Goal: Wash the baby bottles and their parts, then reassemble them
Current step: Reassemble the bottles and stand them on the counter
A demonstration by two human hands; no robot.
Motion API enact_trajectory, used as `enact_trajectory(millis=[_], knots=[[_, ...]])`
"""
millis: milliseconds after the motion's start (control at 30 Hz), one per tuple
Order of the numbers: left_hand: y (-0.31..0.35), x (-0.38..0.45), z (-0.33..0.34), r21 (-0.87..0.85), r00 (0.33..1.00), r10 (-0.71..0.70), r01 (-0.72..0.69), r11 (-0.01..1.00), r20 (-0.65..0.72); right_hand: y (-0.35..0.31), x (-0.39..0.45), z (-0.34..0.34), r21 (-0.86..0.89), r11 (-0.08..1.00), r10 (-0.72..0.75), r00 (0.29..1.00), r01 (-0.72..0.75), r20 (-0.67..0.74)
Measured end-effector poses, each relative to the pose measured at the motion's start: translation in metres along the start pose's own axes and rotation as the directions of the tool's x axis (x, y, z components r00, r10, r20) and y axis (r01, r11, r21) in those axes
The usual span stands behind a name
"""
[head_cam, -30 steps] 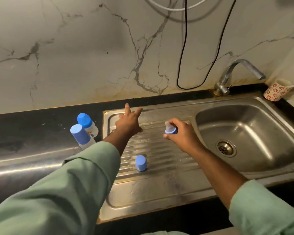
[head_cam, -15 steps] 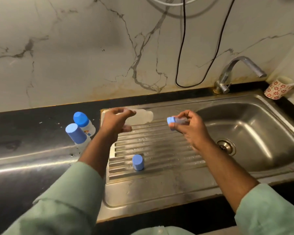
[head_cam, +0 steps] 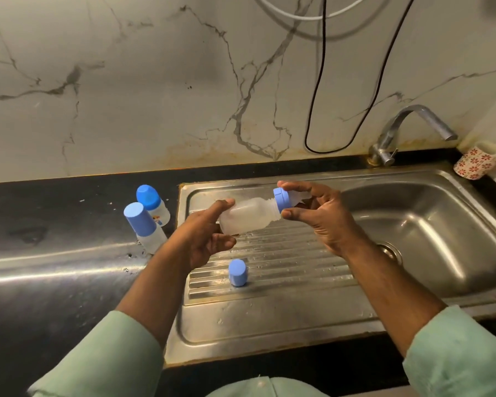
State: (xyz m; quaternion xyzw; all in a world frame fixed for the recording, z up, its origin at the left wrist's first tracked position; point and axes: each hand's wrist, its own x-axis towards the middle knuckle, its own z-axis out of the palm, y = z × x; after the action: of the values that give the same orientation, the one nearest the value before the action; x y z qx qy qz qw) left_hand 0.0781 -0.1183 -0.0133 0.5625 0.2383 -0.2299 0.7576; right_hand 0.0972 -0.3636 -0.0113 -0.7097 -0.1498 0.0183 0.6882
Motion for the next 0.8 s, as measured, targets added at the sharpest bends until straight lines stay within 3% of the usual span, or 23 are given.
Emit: enact_trajectory(millis=[133, 367, 467, 533, 567, 633, 667, 700, 800], knots=[[-0.001, 0.0, 0.002, -0.053, 0.998, -0.049, 0.05, 0.997, 0.027, -0.005, -0.003, -0.003, -0.001, 1.0, 0.024, 0.999, -0.024, 0.04], [0.003, -0.003, 0.008, 0.108, 0.999, 0.012, -0.018, 0.994, 0.049, -0.008, -0.007, -0.006, -0.083, 0.996, 0.038, 0.997, -0.033, 0.061], [0.004, -0.008, 0.011, 0.105, 0.979, 0.172, -0.184, 0.977, 0.111, -0.008, -0.007, -0.005, -0.08, 0.995, 0.066, 0.998, -0.066, 0.003], [0.003, -0.011, 0.014, 0.098, 0.925, 0.323, -0.347, 0.933, 0.2, -0.007, -0.008, 0.0, -0.059, 0.981, 0.181, 0.982, -0.184, -0.056], [0.003, -0.011, 0.016, 0.153, 0.883, 0.4, -0.443, 0.884, 0.244, -0.006, -0.008, 0.002, -0.044, 0.958, 0.279, 0.957, -0.283, -0.074], [0.005, -0.012, 0.017, 0.363, 0.774, 0.527, -0.632, 0.685, 0.352, -0.006, -0.011, 0.005, 0.048, 0.893, 0.45, 0.89, -0.448, -0.073], [0.007, -0.011, 0.016, 0.425, 0.734, 0.528, -0.678, 0.599, 0.427, -0.007, -0.012, 0.005, 0.103, 0.873, 0.485, 0.871, -0.477, -0.073], [0.01, -0.008, 0.012, 0.435, 0.729, 0.477, -0.68, 0.591, 0.492, -0.008, -0.012, 0.003, 0.134, 0.873, 0.481, 0.874, -0.469, -0.073], [0.027, -0.006, 0.008, 0.431, 0.849, 0.175, -0.418, 0.8, 0.498, -0.016, -0.011, 0.002, 0.061, 0.936, 0.35, 0.936, -0.348, -0.034]])
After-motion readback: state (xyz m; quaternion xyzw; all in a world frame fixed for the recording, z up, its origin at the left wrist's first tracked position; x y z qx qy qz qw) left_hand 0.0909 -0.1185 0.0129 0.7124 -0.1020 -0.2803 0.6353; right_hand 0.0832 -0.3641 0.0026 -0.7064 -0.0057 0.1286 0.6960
